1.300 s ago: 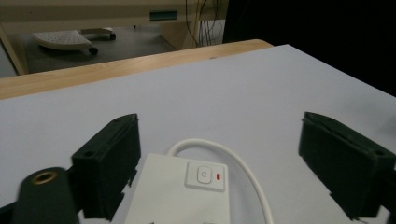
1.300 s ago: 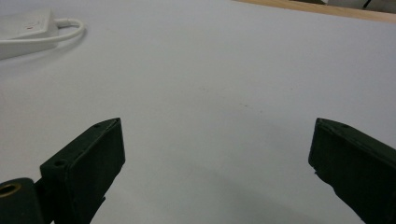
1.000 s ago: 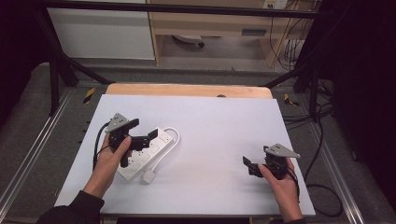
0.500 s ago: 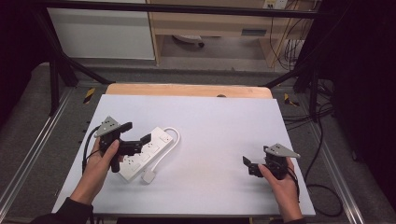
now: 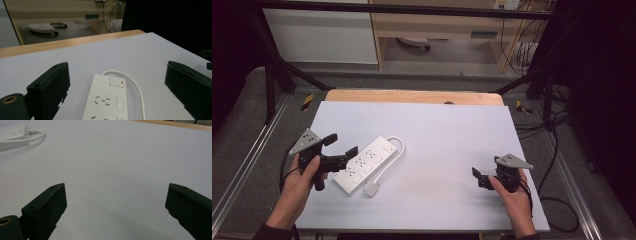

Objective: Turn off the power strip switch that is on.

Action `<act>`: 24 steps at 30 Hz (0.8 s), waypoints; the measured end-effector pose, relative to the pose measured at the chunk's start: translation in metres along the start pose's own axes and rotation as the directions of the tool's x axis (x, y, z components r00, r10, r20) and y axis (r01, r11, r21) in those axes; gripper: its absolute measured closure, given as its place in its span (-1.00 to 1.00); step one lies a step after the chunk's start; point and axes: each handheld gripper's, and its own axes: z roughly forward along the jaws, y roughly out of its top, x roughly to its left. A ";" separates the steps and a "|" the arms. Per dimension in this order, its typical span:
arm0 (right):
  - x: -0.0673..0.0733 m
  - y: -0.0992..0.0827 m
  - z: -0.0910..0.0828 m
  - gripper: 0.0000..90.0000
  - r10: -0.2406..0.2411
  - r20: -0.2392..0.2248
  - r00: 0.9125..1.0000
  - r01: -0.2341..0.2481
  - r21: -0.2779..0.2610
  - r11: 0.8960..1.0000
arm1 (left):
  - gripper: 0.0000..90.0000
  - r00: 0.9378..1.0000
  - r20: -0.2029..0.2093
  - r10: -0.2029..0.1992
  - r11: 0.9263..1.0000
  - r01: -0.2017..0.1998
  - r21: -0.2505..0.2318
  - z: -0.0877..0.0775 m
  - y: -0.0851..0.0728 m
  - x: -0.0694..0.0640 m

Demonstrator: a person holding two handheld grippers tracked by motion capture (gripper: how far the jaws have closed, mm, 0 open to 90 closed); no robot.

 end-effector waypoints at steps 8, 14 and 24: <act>0.000 0.000 0.000 -0.91 0.000 0.002 1.000 0.000 0.000 1.000 | -0.87 1.000 -0.008 -0.017 1.000 0.017 -0.006 -0.019 -0.009 0.007; 0.000 0.000 0.000 -0.91 -0.002 0.005 1.000 0.002 0.000 1.000 | -0.87 1.000 -0.018 -0.023 1.000 0.023 -0.006 -0.031 -0.018 0.011; -0.001 -0.001 0.001 -0.92 -0.003 0.009 1.000 0.002 0.005 1.000 | -0.85 0.998 -0.033 -0.047 0.996 0.050 0.074 -0.036 -0.059 0.011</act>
